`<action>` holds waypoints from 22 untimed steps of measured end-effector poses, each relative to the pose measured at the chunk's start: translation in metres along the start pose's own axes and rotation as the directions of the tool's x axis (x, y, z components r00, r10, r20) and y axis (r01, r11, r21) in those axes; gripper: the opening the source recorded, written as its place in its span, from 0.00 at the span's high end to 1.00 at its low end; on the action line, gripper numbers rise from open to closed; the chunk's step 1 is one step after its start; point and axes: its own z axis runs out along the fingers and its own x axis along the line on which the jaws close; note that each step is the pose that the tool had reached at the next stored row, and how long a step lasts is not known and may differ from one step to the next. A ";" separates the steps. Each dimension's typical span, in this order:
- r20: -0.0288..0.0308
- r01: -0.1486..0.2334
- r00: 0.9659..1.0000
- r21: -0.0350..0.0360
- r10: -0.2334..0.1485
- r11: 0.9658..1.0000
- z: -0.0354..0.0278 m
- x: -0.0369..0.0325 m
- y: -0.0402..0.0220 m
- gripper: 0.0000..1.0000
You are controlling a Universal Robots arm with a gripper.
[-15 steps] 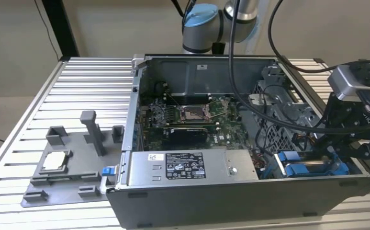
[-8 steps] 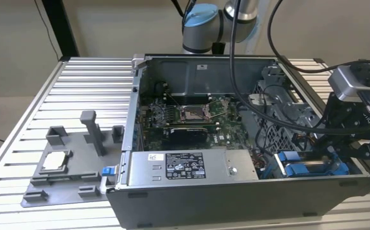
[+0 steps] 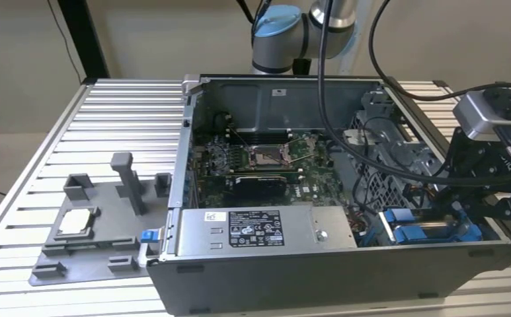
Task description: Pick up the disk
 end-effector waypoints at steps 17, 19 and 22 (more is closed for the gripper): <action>0.000 0.002 1.000 -0.001 -0.002 1.000 0.0043 0.0005 -0.0008 1.00; 0.000 0.002 1.000 -0.001 -0.002 1.000 0.0051 0.0007 -0.0009 1.00; 0.000 0.002 1.000 -0.001 -0.002 1.000 0.0054 0.0007 -0.0009 1.00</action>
